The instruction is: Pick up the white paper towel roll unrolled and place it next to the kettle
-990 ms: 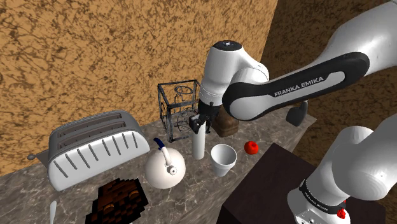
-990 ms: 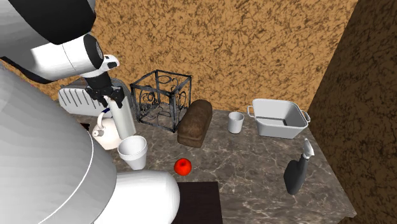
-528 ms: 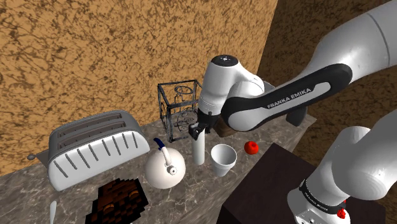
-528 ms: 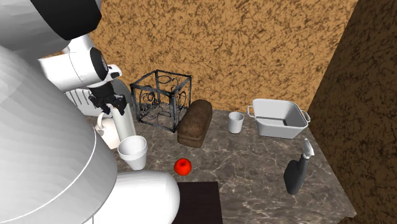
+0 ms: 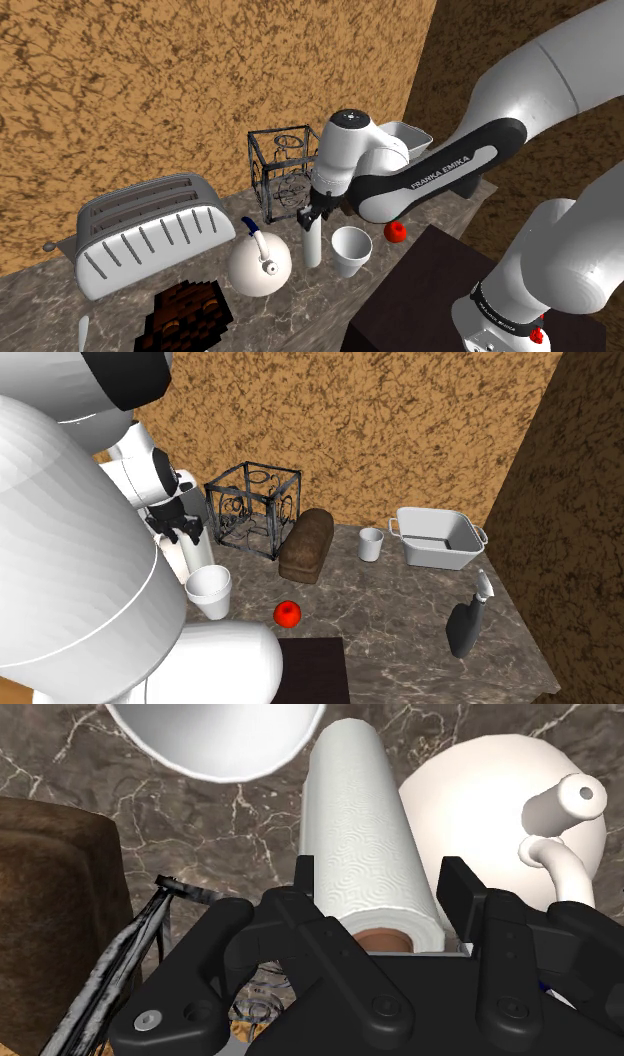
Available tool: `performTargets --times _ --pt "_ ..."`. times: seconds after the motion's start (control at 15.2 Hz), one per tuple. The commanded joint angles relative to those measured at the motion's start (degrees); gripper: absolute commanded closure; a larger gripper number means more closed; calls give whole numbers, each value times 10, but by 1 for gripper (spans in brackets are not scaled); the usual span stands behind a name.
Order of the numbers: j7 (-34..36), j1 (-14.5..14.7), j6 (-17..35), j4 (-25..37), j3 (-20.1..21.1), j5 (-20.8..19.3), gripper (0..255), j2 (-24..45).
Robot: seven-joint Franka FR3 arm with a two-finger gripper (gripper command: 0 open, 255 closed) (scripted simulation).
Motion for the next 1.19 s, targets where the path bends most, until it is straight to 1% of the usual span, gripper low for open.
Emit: performTargets --times 0.0,0.46,0.53,0.86,0.99,1.12 --pt "5 -2 9 -2 2 -5 255 7" --pt "5 -2 9 -2 1 -5 255 7" --pt "5 -2 9 -2 1 -5 0 7" --pt "5 -2 9 -2 1 -5 0 7" --pt "-14 8 -33 3 -3 21 0 -32" --pt "-26 16 -71 11 -8 38 0 -63"
